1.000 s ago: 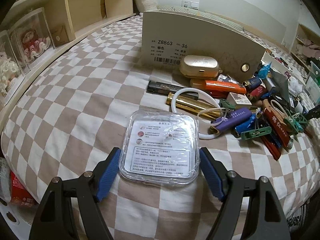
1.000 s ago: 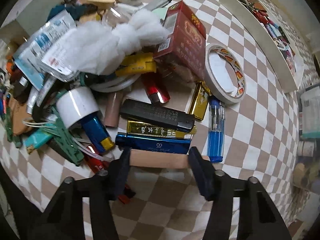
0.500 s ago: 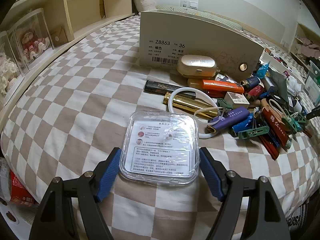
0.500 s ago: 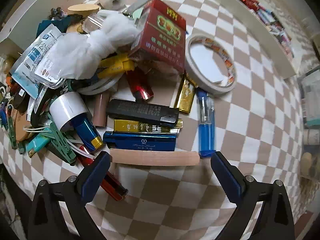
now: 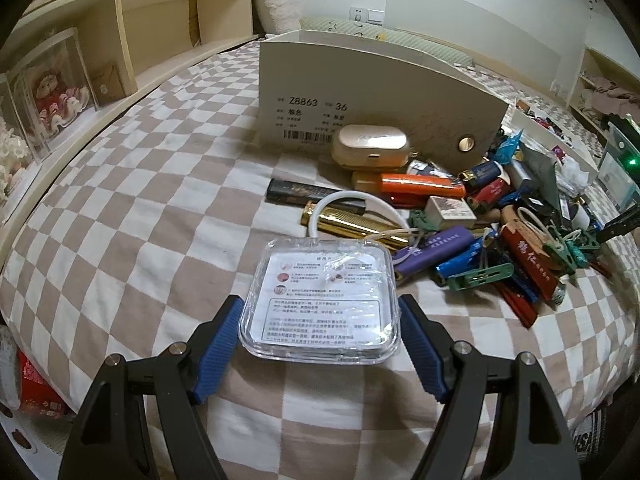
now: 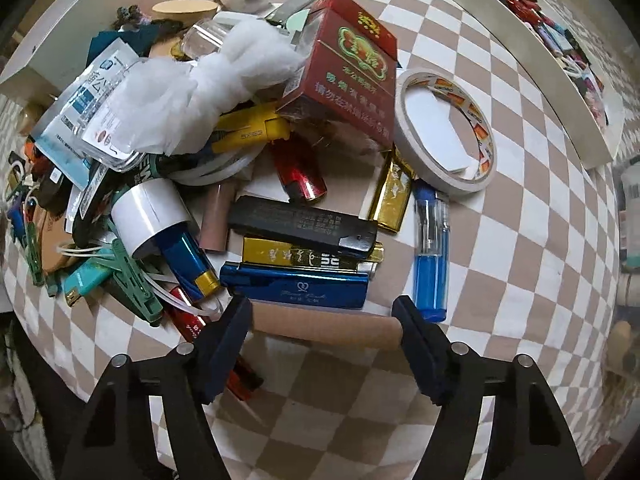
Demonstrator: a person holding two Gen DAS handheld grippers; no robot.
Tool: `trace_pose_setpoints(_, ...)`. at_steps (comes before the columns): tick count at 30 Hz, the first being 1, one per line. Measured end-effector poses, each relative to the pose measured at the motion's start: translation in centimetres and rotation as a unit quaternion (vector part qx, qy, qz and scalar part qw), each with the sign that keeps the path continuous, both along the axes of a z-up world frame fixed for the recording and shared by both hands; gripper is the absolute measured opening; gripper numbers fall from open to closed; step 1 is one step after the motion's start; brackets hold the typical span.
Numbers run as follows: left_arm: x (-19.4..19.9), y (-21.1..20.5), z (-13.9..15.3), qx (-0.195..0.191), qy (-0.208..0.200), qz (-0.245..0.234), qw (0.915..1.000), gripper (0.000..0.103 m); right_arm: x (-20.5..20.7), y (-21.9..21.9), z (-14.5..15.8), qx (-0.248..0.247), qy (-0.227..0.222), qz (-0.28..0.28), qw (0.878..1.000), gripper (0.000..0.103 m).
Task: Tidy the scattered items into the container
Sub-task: 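Lower the right tool onto the tan wooden stick and close on it, then lift the wooden stick with the right tool while the left tool holds the clear case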
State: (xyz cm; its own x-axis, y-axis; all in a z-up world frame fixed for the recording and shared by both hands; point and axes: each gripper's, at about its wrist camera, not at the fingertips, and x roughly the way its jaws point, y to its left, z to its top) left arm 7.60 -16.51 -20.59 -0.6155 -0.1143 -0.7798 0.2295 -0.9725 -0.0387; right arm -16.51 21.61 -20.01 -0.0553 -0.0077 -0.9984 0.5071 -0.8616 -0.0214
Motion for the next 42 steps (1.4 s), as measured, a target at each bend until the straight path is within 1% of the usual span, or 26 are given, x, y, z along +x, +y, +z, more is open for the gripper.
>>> trace_pose_setpoints(2,0.1,0.1,0.0,0.001,0.000,0.000,1.0000,0.077,0.2,0.0,0.0,0.005,0.006,-0.003,1.000,0.080)
trace_pose_setpoints(3,0.1,0.1,0.0,0.001,0.000,0.000,1.0000,0.077,0.3,-0.1,0.1,0.009,0.012,-0.001,1.000,0.090)
trace_pose_setpoints(4,0.2,0.1,0.0,0.002,0.000,0.000,1.0000,0.077,0.4,-0.3,0.2,0.011,0.018,0.003,1.000,0.096)
trace_pose_setpoints(9,0.3,0.1,0.0,0.005,0.000,0.005,1.0000,0.077,0.5,-1.4,-0.2,0.029,0.017,0.018,0.999,0.096)
trace_pose_setpoints(12,0.4,0.1,0.1,0.006,0.002,0.006,1.0000,0.077,0.2,-1.8,-0.6,0.041,0.017,0.014,0.999,0.096)
trace_pose_setpoints(16,0.4,0.3,0.4,0.006,0.006,0.004,1.0000,0.077,-0.3,-1.6,-1.0,0.044,0.004,-0.001,0.999,0.096)
trace_pose_setpoints(20,0.4,0.5,0.6,0.006,0.007,0.000,1.0000,0.077,-0.3,-1.6,-0.7,0.038,0.000,0.000,0.999,0.094)
trace_pose_setpoints(23,0.5,0.6,0.8,0.007,0.011,-0.001,0.9999,0.077,-0.5,-1.5,0.1,0.023,0.003,-0.004,1.000,0.094)
trace_pose_setpoints(36,1.1,0.6,2.7,0.018,0.032,0.003,0.9993,0.077,-1.7,-1.6,5.7,-0.060,0.039,-0.024,0.997,0.094)
trace_pose_setpoints(38,1.1,0.7,2.8,0.018,0.031,0.003,0.9994,0.077,1.3,0.5,6.8,-0.069,0.042,-0.023,0.996,0.094)
trace_pose_setpoints(40,1.1,0.7,2.8,0.016,0.027,0.003,0.9995,0.077,1.9,1.8,6.2,-0.075,0.043,-0.021,0.996,0.094)
trace_pose_setpoints(41,1.0,0.8,2.7,0.016,0.023,0.002,0.9996,0.077,0.8,1.7,5.8,-0.076,0.041,-0.019,0.996,0.094)
trace_pose_setpoints(42,0.9,0.8,2.6,0.016,0.017,0.001,0.9997,0.077,0.5,0.8,5.1,-0.076,0.040,-0.017,0.996,0.094)
